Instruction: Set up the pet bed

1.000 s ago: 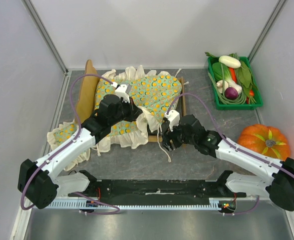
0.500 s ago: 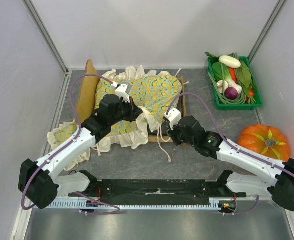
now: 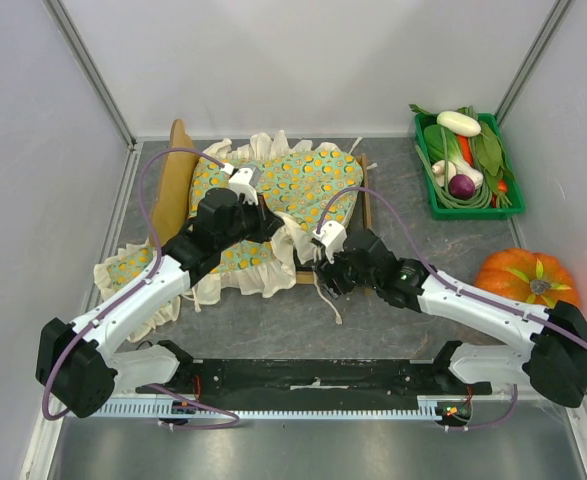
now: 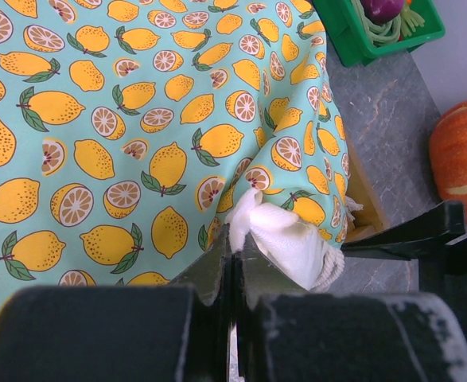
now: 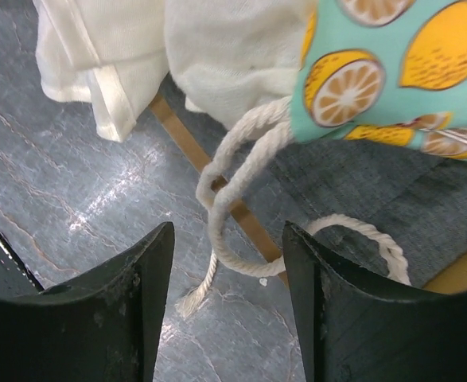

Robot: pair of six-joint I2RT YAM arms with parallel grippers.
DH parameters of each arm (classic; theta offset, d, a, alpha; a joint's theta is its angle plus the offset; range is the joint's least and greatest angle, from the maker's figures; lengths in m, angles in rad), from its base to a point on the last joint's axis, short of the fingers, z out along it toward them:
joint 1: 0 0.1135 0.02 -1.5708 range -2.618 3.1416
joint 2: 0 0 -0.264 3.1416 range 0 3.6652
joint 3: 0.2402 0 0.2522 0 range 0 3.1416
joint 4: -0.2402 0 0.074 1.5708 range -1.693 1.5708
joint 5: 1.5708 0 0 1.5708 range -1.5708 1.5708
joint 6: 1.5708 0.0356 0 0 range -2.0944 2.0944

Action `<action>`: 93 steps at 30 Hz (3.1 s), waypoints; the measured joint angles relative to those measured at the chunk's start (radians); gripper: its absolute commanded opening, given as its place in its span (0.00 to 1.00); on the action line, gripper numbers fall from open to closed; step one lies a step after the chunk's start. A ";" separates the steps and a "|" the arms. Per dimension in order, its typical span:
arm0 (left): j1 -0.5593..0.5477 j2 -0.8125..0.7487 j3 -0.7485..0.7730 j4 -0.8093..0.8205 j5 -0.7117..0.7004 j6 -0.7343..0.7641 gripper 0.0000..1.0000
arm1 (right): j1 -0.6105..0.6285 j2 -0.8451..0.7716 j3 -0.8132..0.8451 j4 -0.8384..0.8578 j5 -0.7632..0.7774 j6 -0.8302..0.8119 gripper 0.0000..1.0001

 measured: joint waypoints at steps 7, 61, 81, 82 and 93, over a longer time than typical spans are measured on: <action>0.002 0.000 0.000 0.000 0.003 -0.001 0.02 | 0.018 0.044 -0.019 0.034 0.019 -0.019 0.38; 0.021 0.005 -0.026 0.047 0.119 -0.016 0.02 | 0.022 -0.045 -0.033 0.006 0.318 0.139 0.53; -0.049 0.037 -0.026 0.066 0.283 -0.024 0.70 | -0.098 -0.191 -0.061 -0.282 0.529 0.416 0.56; -0.050 0.026 -0.026 0.056 0.283 -0.024 0.71 | -0.118 -0.172 -0.063 -0.277 0.519 0.424 0.47; -0.052 -0.268 -0.054 -0.056 0.217 -0.024 0.76 | -0.268 0.042 -0.011 -0.039 0.398 0.364 0.06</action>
